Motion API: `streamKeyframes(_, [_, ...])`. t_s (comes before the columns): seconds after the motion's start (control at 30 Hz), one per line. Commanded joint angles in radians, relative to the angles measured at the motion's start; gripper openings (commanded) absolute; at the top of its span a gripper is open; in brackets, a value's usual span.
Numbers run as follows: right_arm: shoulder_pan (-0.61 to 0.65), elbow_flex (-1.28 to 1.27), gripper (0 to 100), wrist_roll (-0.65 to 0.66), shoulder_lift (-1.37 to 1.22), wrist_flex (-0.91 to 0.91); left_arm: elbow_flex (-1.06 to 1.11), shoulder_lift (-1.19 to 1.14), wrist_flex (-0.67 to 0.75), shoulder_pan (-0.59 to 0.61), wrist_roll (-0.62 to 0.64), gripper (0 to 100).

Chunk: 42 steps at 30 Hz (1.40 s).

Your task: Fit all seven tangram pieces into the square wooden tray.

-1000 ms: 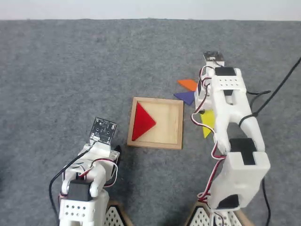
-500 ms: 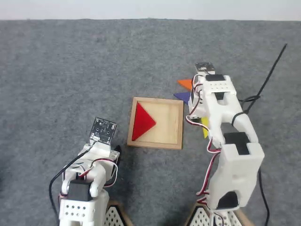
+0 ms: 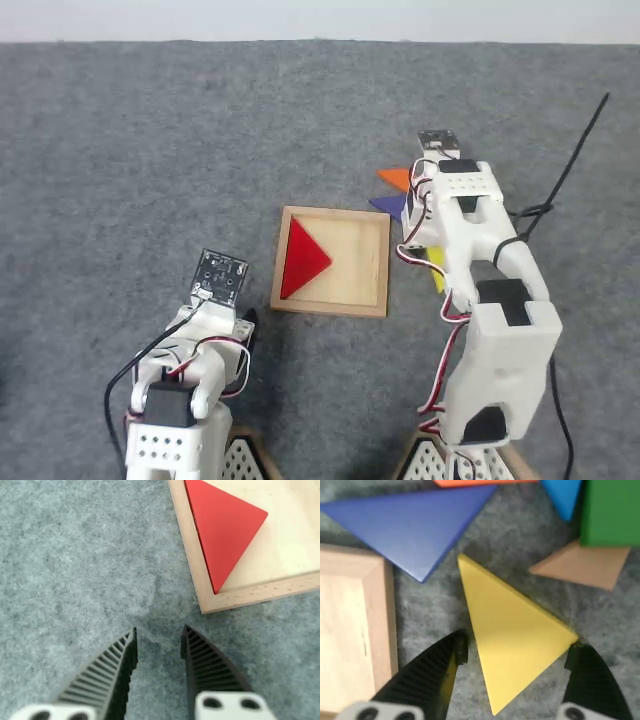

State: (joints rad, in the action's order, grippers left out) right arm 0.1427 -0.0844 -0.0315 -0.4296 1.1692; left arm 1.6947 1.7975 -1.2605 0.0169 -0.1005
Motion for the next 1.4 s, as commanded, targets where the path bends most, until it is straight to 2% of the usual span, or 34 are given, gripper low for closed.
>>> streamKeyframes(0.0, [-0.016,0.028,31.4,0.043,0.012,-0.013,-0.010,0.020,-0.003,0.005,0.008,14])
streamKeyframes(0.5, [-0.018,0.158,31.5,0.276,0.005,0.067,-0.010,0.020,-0.003,0.005,0.008,14])
streamKeyframes(0.73, [-0.039,0.160,40.7,0.287,-0.077,0.071,-0.010,0.020,-0.003,0.005,0.008,14])
streamKeyframes(1.0, [-0.051,0.161,40.4,0.284,-0.110,0.045,-0.010,0.020,-0.003,0.005,0.008,14])
streamKeyframes(1.07, [-0.044,0.158,37.1,0.278,-0.111,0.047,-0.010,0.020,-0.003,0.005,0.008,14])
streamKeyframes(1.2, [-0.036,0.155,23.5,0.276,-0.111,0.048,-0.010,0.020,-0.003,0.005,0.008,14])
streamKeyframes(1.37, [-0.039,0.155,21.7,0.258,-0.111,0.064,-0.010,0.020,-0.003,0.005,0.008,14])
